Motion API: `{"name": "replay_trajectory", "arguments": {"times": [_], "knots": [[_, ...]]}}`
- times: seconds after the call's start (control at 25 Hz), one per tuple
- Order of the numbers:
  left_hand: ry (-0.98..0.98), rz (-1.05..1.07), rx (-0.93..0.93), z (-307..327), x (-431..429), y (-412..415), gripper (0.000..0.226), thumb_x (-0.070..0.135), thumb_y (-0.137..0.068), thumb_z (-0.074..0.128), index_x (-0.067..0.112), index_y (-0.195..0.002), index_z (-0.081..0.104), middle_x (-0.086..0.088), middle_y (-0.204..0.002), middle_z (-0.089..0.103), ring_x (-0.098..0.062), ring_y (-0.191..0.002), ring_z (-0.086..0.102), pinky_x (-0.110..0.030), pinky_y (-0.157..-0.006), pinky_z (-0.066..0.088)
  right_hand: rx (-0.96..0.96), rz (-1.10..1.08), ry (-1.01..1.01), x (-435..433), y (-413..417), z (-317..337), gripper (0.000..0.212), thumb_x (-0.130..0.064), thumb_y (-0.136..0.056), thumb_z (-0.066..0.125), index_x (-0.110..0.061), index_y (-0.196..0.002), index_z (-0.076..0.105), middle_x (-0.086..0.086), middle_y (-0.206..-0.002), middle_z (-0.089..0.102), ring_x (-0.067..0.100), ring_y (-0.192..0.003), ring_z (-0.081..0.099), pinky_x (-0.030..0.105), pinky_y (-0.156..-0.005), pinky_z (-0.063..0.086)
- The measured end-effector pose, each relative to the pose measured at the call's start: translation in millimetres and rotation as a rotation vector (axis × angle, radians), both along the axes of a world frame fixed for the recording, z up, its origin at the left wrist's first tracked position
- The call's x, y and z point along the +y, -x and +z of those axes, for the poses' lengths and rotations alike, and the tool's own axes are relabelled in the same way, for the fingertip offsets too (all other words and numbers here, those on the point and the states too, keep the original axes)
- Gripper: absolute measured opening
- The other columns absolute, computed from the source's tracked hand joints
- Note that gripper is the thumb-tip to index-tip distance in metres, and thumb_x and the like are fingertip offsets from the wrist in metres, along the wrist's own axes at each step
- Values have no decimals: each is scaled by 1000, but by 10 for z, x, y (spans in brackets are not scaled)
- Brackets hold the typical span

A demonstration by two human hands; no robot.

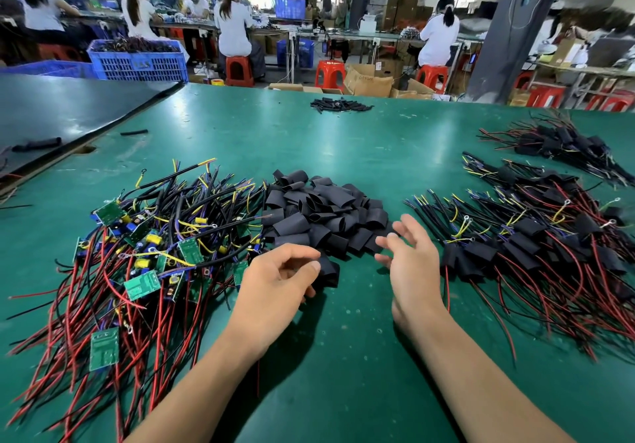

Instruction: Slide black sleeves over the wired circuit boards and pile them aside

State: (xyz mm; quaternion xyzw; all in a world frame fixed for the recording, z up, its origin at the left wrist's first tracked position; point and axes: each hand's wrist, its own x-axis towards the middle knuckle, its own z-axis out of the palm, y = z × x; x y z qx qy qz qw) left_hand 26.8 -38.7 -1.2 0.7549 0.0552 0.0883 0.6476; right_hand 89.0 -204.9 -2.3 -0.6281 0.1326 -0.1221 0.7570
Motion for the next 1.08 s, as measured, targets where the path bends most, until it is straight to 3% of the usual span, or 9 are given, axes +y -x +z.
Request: {"name": "replay_trajectory", "arguments": {"times": [0.12,0.32,0.48,0.56,0.64,0.72,0.8,0.92,1.08], "knots": [[149,111,38,33,-7,-5,9,0,-92,62,6,-94,69,-8,-69,67,-15,-52,60,-21,-50,48,-23,84,261,8,33,-44,32,-7,-93,60,-24,-120,66,-6,-108,65,5,-71,59,20,-65,48],[662,314,140,118,63,-34,14,2,-100,49,-4,-89,56,-21,-75,68,-29,-53,70,-28,-47,56,-110,213,482,93,112,-53,18,-12,-91,64,-26,-96,74,-11,-92,72,4,-80,64,21,-79,48],[735,356,197,155,70,-21,9,5,-100,48,-2,-97,53,-26,-84,68,-34,-55,71,-30,-44,55,-122,291,611,114,160,-76,15,-16,-91,65,-27,-91,75,-16,-81,72,-4,-71,61,11,-70,45],[568,348,191,123,56,-20,10,3,-98,50,9,-106,51,-21,-85,68,-30,-46,65,-30,-40,51,-139,311,659,108,169,-79,15,-16,-91,65,-27,-90,75,-18,-77,71,-4,-67,58,8,-61,40],[165,337,181,53,106,-42,27,8,-95,54,16,-120,51,-10,-78,70,-25,-46,58,-29,-46,44,-157,327,665,101,175,-80,16,-15,-91,65,-27,-89,76,-23,-74,69,-4,-65,57,8,-60,38],[-281,322,180,30,197,-45,31,18,-93,58,16,-124,54,0,-74,69,-20,-66,60,-29,-65,43,-163,335,658,92,178,-86,16,-14,-92,65,-27,-89,76,-26,-71,67,-4,-62,55,7,-59,37],[-532,306,207,45,266,-17,20,25,-93,57,19,-112,61,-2,-84,69,-27,-84,62,-34,-76,49,-164,342,651,88,184,-88,16,-14,-92,65,-27,-89,75,-25,-68,65,-2,-58,52,8,-56,36],[-636,302,192,86,265,38,11,25,-91,55,21,-88,65,-4,-85,69,-31,-82,62,-39,-77,54,-173,342,654,85,185,-86,16,-14,-91,65,-26,-89,75,-22,-69,66,-2,-58,51,8,-56,36],[-589,327,105,106,259,40,12,22,-93,55,21,-85,64,-6,-76,67,-31,-73,61,-42,-72,54,-159,351,653,80,186,-82,16,-16,-92,65,-28,-89,75,-24,-68,65,-2,-58,51,7,-55,37]]}}
